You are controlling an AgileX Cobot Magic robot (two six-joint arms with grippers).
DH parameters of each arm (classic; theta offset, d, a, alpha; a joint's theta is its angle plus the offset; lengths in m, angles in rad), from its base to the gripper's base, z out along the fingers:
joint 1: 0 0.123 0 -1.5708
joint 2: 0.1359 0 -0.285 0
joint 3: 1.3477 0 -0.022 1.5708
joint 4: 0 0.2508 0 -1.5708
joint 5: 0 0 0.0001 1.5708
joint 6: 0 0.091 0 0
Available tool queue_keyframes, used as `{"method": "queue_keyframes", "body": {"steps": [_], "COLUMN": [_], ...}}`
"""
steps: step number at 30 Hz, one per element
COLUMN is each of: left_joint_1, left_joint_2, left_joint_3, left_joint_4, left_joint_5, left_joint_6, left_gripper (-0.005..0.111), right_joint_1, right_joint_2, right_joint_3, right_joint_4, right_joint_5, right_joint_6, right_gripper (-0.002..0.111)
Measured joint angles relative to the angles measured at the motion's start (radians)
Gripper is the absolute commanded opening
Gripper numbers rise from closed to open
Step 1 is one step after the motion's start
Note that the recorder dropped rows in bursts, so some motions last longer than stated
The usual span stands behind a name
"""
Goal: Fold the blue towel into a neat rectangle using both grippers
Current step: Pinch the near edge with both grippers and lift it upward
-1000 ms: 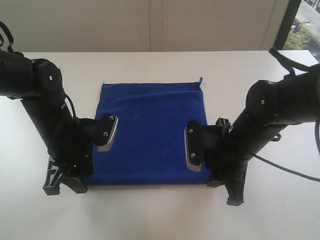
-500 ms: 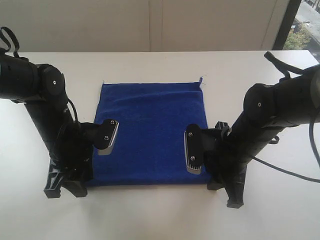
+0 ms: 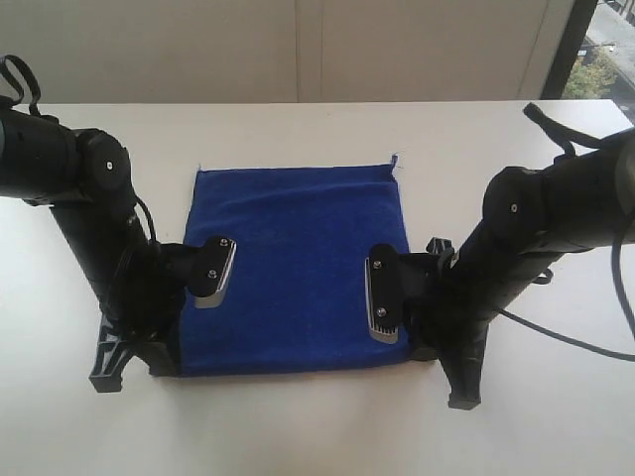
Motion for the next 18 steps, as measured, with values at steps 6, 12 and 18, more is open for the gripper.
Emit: {"method": "queue_keyframes", "body": {"steps": [6, 12, 18], "left_joint_1": [0.0, 0.0, 0.0], "left_joint_2": [0.0, -0.044, -0.115], "left_joint_3": [0.0, 0.0, 0.0], "left_joint_4": [0.016, 0.023, 0.023], "left_joint_5": [-0.002, -0.003, 0.078], "left_joint_6": [0.0, 0.0, -0.002], "left_gripper": [0.0, 0.0, 0.0], "right_joint_1": [0.0, 0.0, 0.0], "right_joint_2": [0.0, -0.048, -0.136], "right_joint_3": [0.0, 0.0, 0.0], "right_joint_4": [0.0, 0.0, 0.0], "right_joint_5": [0.0, 0.047, 0.158], "right_joint_6": [-0.002, 0.009, 0.042], "right_gripper": [0.006, 0.005, 0.005]}}
